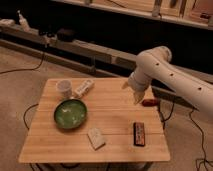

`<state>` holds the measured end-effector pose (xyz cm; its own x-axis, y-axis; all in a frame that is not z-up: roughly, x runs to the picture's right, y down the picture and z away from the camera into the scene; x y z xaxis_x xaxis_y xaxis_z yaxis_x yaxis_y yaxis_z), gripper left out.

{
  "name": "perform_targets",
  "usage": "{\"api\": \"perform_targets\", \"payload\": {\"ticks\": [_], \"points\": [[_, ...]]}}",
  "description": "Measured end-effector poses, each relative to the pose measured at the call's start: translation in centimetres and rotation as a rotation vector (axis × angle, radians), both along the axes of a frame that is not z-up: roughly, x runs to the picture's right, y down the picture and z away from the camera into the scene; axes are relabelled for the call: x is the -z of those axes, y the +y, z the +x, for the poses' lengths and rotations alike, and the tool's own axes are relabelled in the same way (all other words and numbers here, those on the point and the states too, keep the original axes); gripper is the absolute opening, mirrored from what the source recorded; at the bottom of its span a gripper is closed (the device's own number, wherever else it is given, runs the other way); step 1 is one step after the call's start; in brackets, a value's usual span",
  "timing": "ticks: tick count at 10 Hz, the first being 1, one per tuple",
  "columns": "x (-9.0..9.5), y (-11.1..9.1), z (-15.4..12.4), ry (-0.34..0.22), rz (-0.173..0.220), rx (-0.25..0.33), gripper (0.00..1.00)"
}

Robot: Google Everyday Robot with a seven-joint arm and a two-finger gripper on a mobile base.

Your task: Place the bottle in the ceramic bowl

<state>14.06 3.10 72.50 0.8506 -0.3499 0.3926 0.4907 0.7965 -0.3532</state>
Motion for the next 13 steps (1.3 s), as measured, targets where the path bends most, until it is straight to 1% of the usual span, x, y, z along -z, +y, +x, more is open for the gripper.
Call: {"api": "perform_targets", "payload": {"ticks": [5, 6, 8, 9, 10, 11, 13], "points": [[-0.1, -0.1, 0.1, -0.002, 0.003, 0.006, 0.65], [-0.8, -0.3, 0.0, -0.011, 0.013, 0.039, 0.65], [-3.6, -1.8, -1.1, -0.044, 0.049, 0.150, 0.65], [-6.0, -3.2, -2.6, -0.070, 0.076, 0.216, 0.65], [-7.8, -4.2, -4.0, -0.093, 0.095, 0.262, 0.65], [-9.3, -5.3, -5.5, -0.115, 0.113, 0.301, 0.65], [-11.1, -7.4, -8.7, -0.166, 0.142, 0.332, 0.65]]}}
